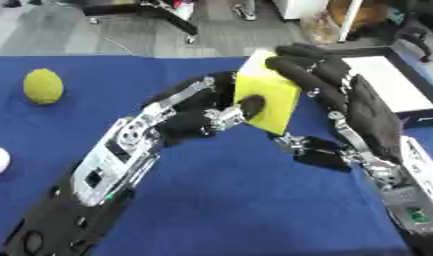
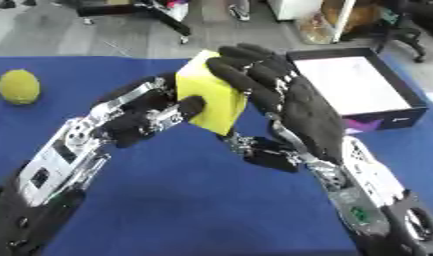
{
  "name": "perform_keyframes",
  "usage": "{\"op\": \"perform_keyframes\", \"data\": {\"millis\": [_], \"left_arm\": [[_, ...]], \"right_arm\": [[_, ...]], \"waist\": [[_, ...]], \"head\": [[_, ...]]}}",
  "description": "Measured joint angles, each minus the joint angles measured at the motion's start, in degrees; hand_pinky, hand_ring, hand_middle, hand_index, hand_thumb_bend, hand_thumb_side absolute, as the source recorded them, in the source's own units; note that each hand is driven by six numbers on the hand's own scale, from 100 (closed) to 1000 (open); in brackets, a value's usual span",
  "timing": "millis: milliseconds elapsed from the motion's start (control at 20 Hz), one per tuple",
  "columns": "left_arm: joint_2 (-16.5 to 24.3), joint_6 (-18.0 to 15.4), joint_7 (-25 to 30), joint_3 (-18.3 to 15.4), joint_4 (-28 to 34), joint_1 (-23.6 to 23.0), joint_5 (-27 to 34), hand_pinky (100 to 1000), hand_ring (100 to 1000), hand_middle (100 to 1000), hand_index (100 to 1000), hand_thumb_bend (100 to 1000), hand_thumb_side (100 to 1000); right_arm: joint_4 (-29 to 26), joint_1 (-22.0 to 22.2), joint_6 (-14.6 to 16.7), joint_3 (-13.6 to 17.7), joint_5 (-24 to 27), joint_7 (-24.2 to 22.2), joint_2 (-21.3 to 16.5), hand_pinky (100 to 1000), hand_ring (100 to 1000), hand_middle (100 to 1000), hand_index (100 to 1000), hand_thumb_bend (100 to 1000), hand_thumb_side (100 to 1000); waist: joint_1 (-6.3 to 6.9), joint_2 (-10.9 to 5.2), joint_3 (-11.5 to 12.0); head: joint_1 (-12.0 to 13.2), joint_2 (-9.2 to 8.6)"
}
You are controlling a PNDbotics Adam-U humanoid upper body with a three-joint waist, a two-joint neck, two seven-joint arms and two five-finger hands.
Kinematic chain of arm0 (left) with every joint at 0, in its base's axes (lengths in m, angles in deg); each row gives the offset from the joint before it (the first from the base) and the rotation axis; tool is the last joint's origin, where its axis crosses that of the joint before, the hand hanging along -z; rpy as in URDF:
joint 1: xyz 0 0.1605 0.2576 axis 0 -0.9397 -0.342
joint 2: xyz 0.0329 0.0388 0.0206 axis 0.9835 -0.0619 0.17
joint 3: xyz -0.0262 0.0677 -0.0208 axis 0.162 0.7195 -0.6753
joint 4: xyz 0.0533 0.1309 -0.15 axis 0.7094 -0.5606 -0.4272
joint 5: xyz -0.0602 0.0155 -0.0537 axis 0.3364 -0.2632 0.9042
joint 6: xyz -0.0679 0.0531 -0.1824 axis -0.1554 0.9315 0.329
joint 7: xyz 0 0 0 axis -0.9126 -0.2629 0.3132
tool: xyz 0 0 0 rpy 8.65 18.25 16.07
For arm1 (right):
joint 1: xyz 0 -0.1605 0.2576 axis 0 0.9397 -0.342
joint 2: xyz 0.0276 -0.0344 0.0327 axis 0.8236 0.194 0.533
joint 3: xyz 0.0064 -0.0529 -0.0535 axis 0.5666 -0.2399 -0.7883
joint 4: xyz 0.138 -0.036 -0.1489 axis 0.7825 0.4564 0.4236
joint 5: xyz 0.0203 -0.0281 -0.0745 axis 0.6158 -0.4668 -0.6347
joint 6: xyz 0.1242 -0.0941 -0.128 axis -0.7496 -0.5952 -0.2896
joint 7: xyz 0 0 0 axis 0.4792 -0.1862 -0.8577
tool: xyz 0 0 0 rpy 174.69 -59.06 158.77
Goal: Pick up the objects with one hand, pass them to the other hand, and then place them into the box on the other side of the table.
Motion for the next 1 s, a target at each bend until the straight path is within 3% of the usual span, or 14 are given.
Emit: {"op": "perform_keyframes", "data": {"millis": [50, 150, 350, 400, 450, 600, 750, 1000], "left_arm": [[-0.02, -0.06, 0.14, 0.00, 0.00, 0.02, -0.19, 717, 599, 540, 643, 209, 445], [-0.03, -0.17, 0.50, 0.02, -0.04, 0.06, -0.67, 720, 609, 554, 656, 220, 465], [-0.26, -0.60, 1.42, -0.02, -0.54, 0.46, -1.85, 720, 611, 559, 660, 232, 475], [-0.34, -0.74, 1.60, -0.02, -0.71, 0.46, -2.05, 739, 679, 642, 733, 479, 661], [-0.44, -0.92, 1.78, -0.05, -0.89, 0.46, -2.29, 748, 707, 684, 764, 575, 721], [-0.13, -1.60, 2.61, -0.14, -2.16, -0.60, -4.31, 775, 761, 766, 827, 695, 785], [0.24, -2.68, 2.36, -1.55, -3.58, -1.04, -6.41, 789, 796, 819, 871, 737, 815], [1.40, -5.35, -0.72, -6.53, -7.12, -2.69, -7.87, 775, 786, 812, 864, 735, 811]], "right_arm": [[0.01, 0.00, -0.47, -0.02, 0.39, 0.74, 0.04, 827, 762, 458, 830, 100, 100], [0.03, 0.00, -1.51, -0.03, 1.42, 2.29, 0.28, 798, 727, 412, 736, 100, 100], [0.29, 0.02, -2.94, -0.03, 3.75, 5.54, 0.41, 793, 718, 403, 717, 100, 100], [0.41, 0.05, -3.17, -0.03, 3.97, 6.47, 0.41, 779, 691, 377, 655, 100, 100], [0.42, 0.06, -3.35, -0.05, 4.11, 7.38, 0.40, 779, 691, 374, 653, 100, 100], [0.40, 0.02, -4.06, 0.76, 5.12, 10.54, 0.36, 780, 691, 373, 652, 100, 100], [0.40, 0.16, -4.45, 1.11, 5.34, 13.07, 0.15, 780, 691, 377, 654, 100, 100], [0.40, 2.60, -5.54, 3.05, 5.95, 16.26, -2.63, 778, 690, 368, 655, 100, 100]], "waist": [[0.01, 0.00, 0.00], [0.03, 0.00, -0.01], [0.05, 0.00, -0.02], [0.05, 0.00, -0.02], [0.05, 0.00, -0.02], [-0.01, 0.00, -0.03], [-0.16, 0.00, -0.04], [-0.58, 0.00, -0.02]], "head": [[-0.02, 0.00], [-0.03, -0.01], [-0.03, -0.01], [-0.03, -0.01], [-0.03, -0.02], [-0.06, -0.03], [-0.26, -0.04], [-1.01, -0.13]]}}
